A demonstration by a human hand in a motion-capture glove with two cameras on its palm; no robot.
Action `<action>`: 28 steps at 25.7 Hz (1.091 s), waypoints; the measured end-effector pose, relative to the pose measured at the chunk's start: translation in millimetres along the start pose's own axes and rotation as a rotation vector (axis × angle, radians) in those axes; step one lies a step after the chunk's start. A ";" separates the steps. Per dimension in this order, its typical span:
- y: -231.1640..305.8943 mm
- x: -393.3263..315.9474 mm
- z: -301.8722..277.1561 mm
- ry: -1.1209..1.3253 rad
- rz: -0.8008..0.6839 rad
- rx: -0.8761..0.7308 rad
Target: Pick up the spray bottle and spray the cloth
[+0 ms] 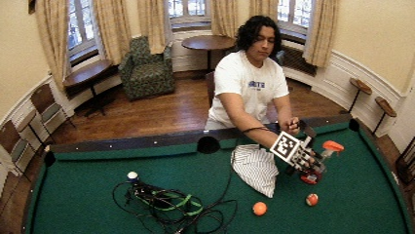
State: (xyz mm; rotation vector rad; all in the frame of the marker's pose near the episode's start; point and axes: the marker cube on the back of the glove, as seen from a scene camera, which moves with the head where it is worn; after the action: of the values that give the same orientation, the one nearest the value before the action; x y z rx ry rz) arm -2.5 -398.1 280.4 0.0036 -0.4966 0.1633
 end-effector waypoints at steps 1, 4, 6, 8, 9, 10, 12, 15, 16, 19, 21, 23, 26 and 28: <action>9.6 -0.6 -8.9 0.025 -0.014 -0.008; 38.9 -5.5 -31.8 0.126 -0.070 -0.041; 57.1 -11.0 -43.8 0.195 -0.108 -0.062; 73.7 -17.7 -53.2 0.250 -0.142 -0.077; 81.8 -21.3 -57.0 0.275 -0.157 -0.083; 90.0 -24.9 -60.4 0.300 -0.173 -0.089; 106.5 -30.9 -66.1 0.350 -0.206 -0.097; 130.2 -36.6 -71.7 0.414 -0.255 -0.115; 137.6 -38.0 -72.8 0.430 -0.272 -0.125; 158.3 -42.5 -75.6 0.470 -0.323 -0.156; 171.9 -46.5 -76.4 0.487 -0.354 -0.181; 184.1 -49.5 -77.5 0.501 -0.375 -0.207; 197.7 -52.1 -80.9 0.512 -0.393 -0.237; 204.9 -53.8 -83.4 0.519 -0.406 -0.248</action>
State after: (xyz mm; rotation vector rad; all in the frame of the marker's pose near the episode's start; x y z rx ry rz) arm -41.7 -200.6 174.1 -0.1759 0.0111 -0.2927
